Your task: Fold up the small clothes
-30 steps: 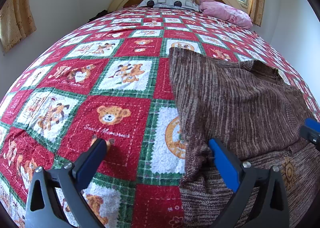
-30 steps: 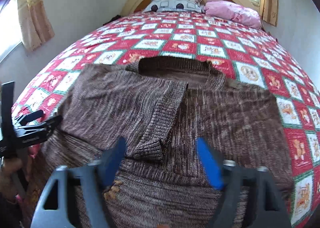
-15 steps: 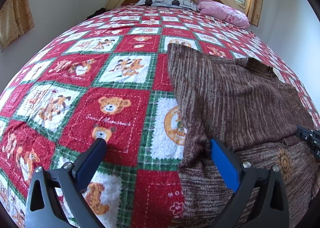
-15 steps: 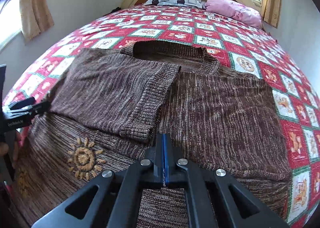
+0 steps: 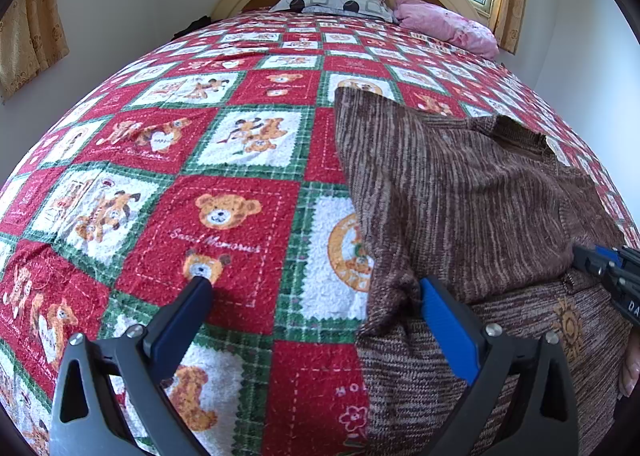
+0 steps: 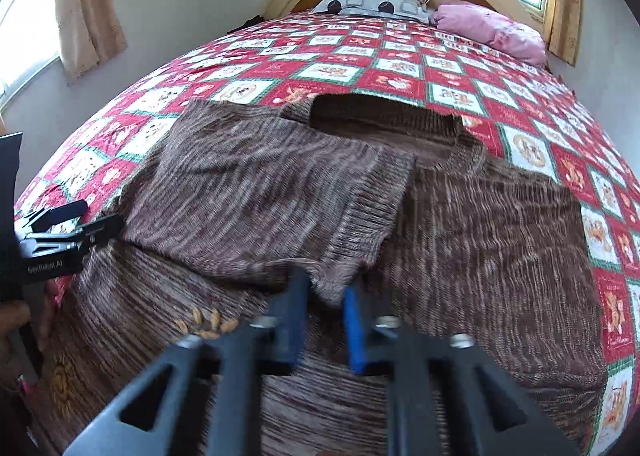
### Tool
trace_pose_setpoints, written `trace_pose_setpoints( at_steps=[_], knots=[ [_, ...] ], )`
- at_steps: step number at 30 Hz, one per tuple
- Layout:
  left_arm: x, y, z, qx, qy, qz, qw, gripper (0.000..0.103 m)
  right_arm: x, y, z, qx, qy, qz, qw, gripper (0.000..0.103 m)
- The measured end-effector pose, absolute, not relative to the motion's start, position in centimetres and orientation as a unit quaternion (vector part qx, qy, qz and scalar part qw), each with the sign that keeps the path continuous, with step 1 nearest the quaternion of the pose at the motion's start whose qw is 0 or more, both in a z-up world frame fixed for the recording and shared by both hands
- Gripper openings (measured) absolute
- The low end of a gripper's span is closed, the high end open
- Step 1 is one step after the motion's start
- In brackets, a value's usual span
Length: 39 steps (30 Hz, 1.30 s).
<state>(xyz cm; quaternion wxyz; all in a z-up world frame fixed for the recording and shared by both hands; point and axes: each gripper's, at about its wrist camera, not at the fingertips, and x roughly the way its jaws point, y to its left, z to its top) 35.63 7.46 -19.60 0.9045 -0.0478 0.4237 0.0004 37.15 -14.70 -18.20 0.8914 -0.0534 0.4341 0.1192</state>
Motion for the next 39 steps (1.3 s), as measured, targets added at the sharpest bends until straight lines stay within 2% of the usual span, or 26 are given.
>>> trace_pose_setpoints(
  at_steps=[7,8,9,11,15,19,23,30,35,38,39],
  knots=[
    [35.2,7.6,-19.6,-0.048,0.424,0.003,0.904,0.103,35.3,-14.5,-18.6,-0.084,0.421,0.151,0.890,0.010],
    [35.2,7.6,-19.6,-0.048,0.424,0.003,0.904,0.103,35.4,-15.0,-18.4,-0.072,0.422,0.155,0.890,0.015],
    [35.1,7.6,-19.6,-0.049,0.425,0.002,0.904,0.103,35.3,-15.6,-18.0,-0.067,0.423,0.147,0.891,0.037],
    [34.8,7.6,-19.7,-0.048,0.429,-0.002,0.902,0.103,34.6,-17.2,-17.3,-0.069,0.417,0.137,0.896,0.071],
    [34.1,7.2,-19.8,-0.030,0.433,0.005,0.901,0.103,32.3,-21.7,-16.6,-0.142,0.394,0.038,0.907,0.071],
    [33.8,7.2,-19.8,-0.026,0.432,0.008,0.901,0.103,31.8,-27.1,-18.3,-0.179,0.420,-0.044,0.889,0.071],
    [34.2,7.1,-19.9,-0.022,0.436,0.009,0.900,0.103,32.4,-30.8,-18.1,-0.141,0.419,-0.056,0.895,0.073],
    [33.8,8.8,-19.8,-0.051,0.432,0.069,0.898,0.103,33.6,-36.7,-19.0,0.011,0.444,-0.102,0.890,0.073],
    [33.7,9.2,-19.9,-0.056,0.430,0.084,0.897,0.103,33.0,-36.1,-18.9,-0.003,0.439,-0.118,0.891,0.074],
    [33.9,9.4,-20.1,-0.061,0.435,0.084,0.894,0.103,33.3,-36.9,-20.0,0.012,0.447,-0.124,0.886,0.083],
    [34.0,9.2,-20.1,-0.053,0.436,0.086,0.894,0.103,33.2,-37.1,-20.0,0.016,0.445,-0.119,0.888,0.083]
  ],
)
